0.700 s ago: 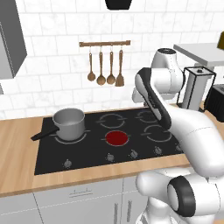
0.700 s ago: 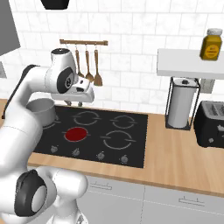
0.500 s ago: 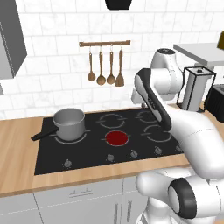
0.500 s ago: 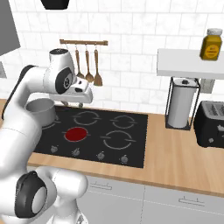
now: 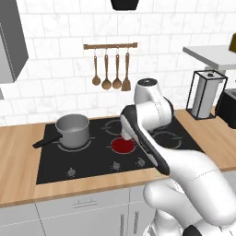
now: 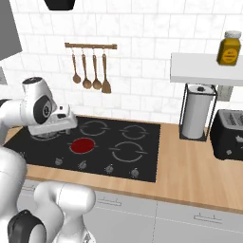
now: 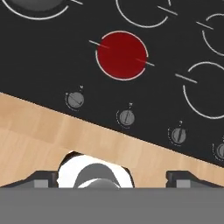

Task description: Turn off the front center burner of the stove.

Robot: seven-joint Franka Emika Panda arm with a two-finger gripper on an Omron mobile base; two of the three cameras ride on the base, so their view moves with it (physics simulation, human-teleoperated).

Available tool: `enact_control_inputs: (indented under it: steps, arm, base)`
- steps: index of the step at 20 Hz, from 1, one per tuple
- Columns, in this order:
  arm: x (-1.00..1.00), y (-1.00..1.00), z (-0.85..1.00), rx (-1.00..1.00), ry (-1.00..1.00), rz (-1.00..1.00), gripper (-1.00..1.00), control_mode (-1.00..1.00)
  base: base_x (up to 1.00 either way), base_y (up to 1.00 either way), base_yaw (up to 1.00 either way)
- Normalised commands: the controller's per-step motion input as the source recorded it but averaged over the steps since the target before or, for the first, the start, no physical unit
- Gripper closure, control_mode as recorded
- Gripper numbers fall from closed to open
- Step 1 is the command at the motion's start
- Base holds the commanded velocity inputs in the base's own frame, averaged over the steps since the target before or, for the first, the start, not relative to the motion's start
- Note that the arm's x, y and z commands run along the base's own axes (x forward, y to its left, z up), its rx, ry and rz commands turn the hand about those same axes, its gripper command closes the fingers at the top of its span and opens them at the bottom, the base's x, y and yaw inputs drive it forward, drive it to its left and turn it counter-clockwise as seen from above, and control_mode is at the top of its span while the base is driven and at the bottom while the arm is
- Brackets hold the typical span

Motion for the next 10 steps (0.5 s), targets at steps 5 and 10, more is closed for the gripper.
enact_control_inputs:
  steps: [5,10]
  arm:
    - [0.00,0.87,-0.96,-0.01,0.06,0.40,-1.00,-1.00]
    - [0.38,0.56,-0.71,0.00,0.04,0.30,-1.00,-1.00]
  base:
    - [0.00,0.00,0.00]
    - [0.00,0.00,0.00]
